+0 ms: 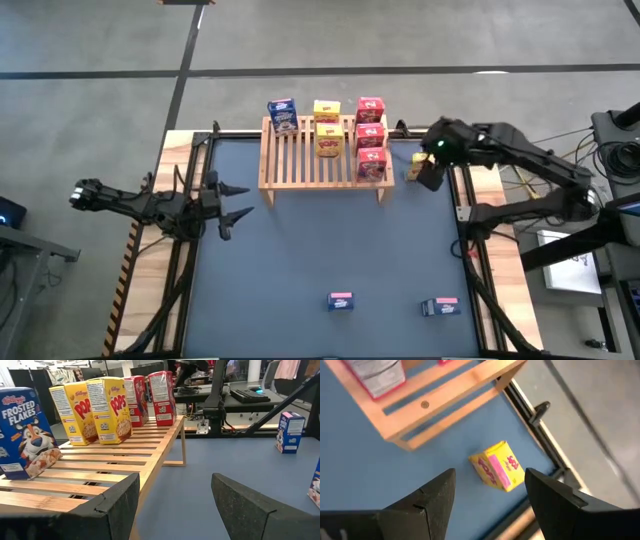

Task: Stack cereal on shelf
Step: Put the yellow cereal box on the shelf aligned with the other yellow cereal boxes

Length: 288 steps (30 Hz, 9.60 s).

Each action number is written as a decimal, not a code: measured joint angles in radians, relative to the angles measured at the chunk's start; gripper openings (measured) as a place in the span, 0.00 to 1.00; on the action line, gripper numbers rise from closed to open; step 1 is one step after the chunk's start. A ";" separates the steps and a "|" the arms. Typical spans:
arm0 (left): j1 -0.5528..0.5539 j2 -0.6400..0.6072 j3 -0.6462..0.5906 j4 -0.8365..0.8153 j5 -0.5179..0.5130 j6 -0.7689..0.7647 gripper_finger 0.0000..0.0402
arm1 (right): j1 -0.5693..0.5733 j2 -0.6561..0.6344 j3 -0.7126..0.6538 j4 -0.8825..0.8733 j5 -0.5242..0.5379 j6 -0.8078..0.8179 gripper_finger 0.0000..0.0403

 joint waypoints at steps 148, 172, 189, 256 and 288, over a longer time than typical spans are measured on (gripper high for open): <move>0.000 0.073 0.000 0.072 0.016 -0.007 0.58 | -0.529 0.044 0.378 0.168 -0.505 -0.452 0.34; 0.000 0.106 0.000 0.428 0.106 -0.008 0.58 | -0.340 0.251 0.618 0.305 -0.908 -0.369 0.34; 0.013 0.504 0.699 0.001 0.002 0.081 0.68 | -0.132 0.461 0.796 0.296 -0.905 -0.393 0.34; 0.407 1.512 2.091 -1.073 0.522 0.049 0.30 | 0.008 0.532 0.800 0.297 -0.849 -0.495 0.46; 0.487 1.005 0.808 0.345 0.734 0.025 0.36 | 0.007 0.250 0.791 0.233 -0.731 -0.474 0.75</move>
